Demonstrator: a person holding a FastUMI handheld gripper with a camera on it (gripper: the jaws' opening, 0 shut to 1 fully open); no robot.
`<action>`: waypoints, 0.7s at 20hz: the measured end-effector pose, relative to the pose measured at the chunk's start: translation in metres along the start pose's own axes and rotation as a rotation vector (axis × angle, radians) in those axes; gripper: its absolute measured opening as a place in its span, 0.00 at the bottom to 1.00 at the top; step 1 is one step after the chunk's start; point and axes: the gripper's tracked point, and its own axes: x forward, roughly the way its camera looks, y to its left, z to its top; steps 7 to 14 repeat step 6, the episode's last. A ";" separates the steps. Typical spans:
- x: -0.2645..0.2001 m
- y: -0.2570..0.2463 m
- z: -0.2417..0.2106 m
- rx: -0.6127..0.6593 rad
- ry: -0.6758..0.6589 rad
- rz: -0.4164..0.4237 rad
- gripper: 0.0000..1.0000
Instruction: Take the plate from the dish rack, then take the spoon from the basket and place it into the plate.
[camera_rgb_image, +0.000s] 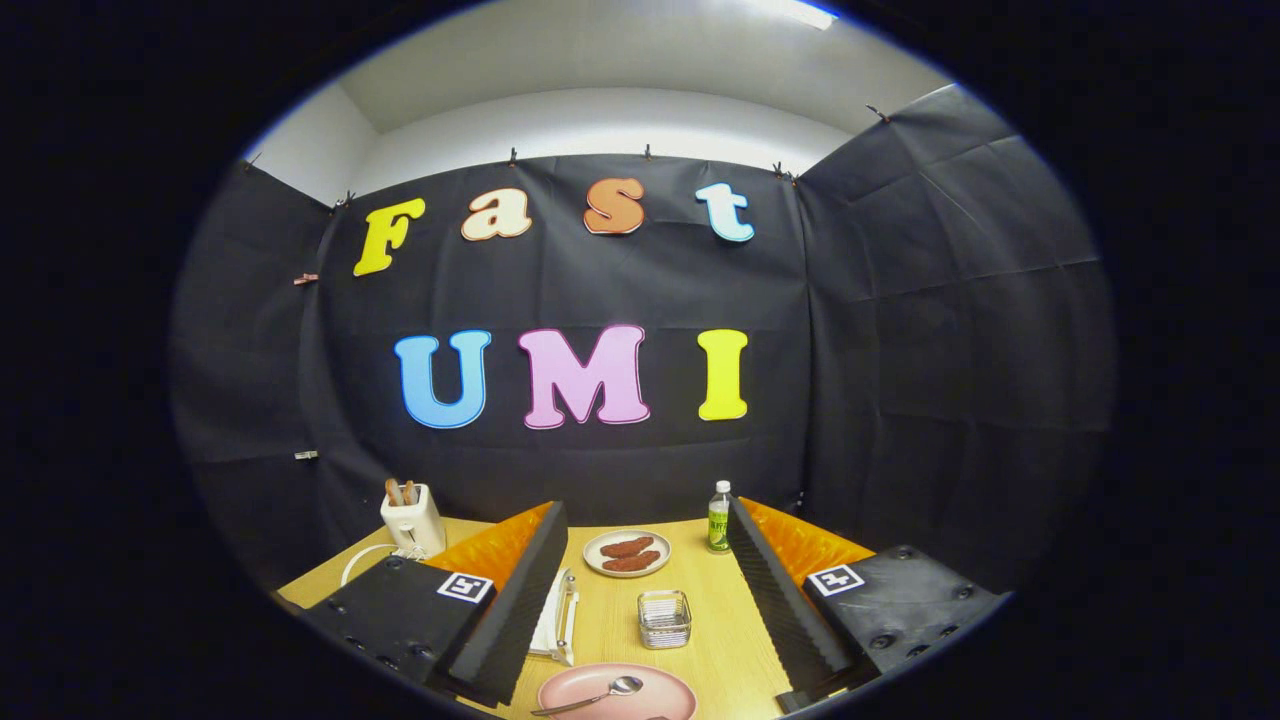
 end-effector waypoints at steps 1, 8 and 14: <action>-0.001 0.001 -0.001 -0.002 0.001 0.004 0.98; 0.000 0.004 -0.006 -0.021 0.015 0.014 0.98; 0.000 0.004 -0.006 -0.021 0.015 0.014 0.98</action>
